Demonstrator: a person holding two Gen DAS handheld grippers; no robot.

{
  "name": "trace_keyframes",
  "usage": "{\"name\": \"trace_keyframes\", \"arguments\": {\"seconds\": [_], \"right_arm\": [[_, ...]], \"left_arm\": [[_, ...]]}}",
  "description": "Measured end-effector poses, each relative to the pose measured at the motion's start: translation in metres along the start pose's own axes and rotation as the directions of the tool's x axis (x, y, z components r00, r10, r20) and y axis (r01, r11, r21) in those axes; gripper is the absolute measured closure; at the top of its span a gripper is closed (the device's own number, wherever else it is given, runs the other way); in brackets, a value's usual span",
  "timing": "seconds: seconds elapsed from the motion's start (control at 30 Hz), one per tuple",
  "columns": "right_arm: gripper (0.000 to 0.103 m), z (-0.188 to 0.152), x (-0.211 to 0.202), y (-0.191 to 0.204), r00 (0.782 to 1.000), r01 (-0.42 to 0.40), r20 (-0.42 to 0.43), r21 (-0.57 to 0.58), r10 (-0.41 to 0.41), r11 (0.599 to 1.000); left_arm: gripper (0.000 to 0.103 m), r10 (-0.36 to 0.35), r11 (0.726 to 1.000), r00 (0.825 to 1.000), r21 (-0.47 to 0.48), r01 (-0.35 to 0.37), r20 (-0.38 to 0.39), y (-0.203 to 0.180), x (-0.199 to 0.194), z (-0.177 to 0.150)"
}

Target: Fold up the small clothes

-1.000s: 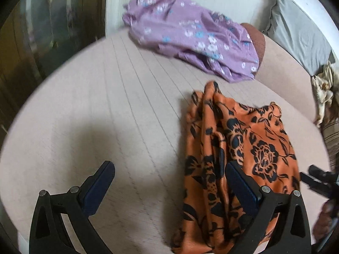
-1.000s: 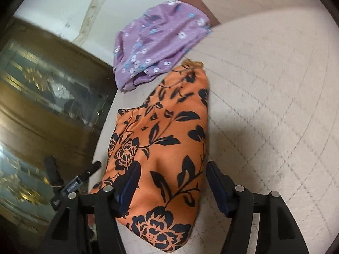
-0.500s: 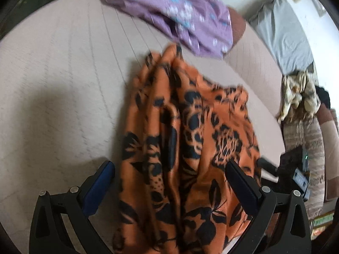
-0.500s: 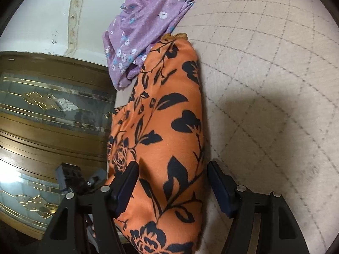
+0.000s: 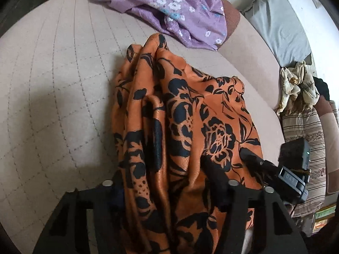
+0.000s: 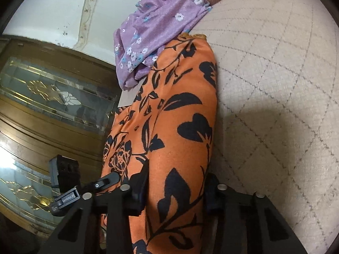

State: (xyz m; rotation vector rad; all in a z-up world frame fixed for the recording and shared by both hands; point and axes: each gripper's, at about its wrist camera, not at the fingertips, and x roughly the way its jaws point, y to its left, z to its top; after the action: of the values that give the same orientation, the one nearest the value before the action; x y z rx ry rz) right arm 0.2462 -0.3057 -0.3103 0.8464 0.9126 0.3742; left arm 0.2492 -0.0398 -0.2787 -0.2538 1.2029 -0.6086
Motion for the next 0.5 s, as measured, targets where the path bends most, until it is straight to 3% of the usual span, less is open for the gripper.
{"name": "trace_keyframes", "arguments": {"seconds": [0.2, 0.33, 0.5], "right_arm": [[0.067, -0.006, -0.016, 0.028, 0.997, 0.066, 0.054, -0.123, -0.06, 0.99], [0.067, -0.009, -0.047, 0.037, 0.99, 0.113, 0.107, -0.179, -0.095, 0.977], [0.067, -0.019, -0.098, 0.032, 0.979, 0.146, 0.168, -0.182, -0.115, 0.972]], "left_arm": [[0.06, 0.027, 0.996, 0.998, 0.086, -0.031, 0.049, -0.026, -0.012, -0.008], [0.061, -0.007, 0.993, 0.999, 0.117, 0.002, 0.039, -0.046, -0.014, -0.018], [0.061, -0.041, 0.975, 0.998, 0.221, 0.032, 0.037, -0.089, -0.024, -0.046]]}}
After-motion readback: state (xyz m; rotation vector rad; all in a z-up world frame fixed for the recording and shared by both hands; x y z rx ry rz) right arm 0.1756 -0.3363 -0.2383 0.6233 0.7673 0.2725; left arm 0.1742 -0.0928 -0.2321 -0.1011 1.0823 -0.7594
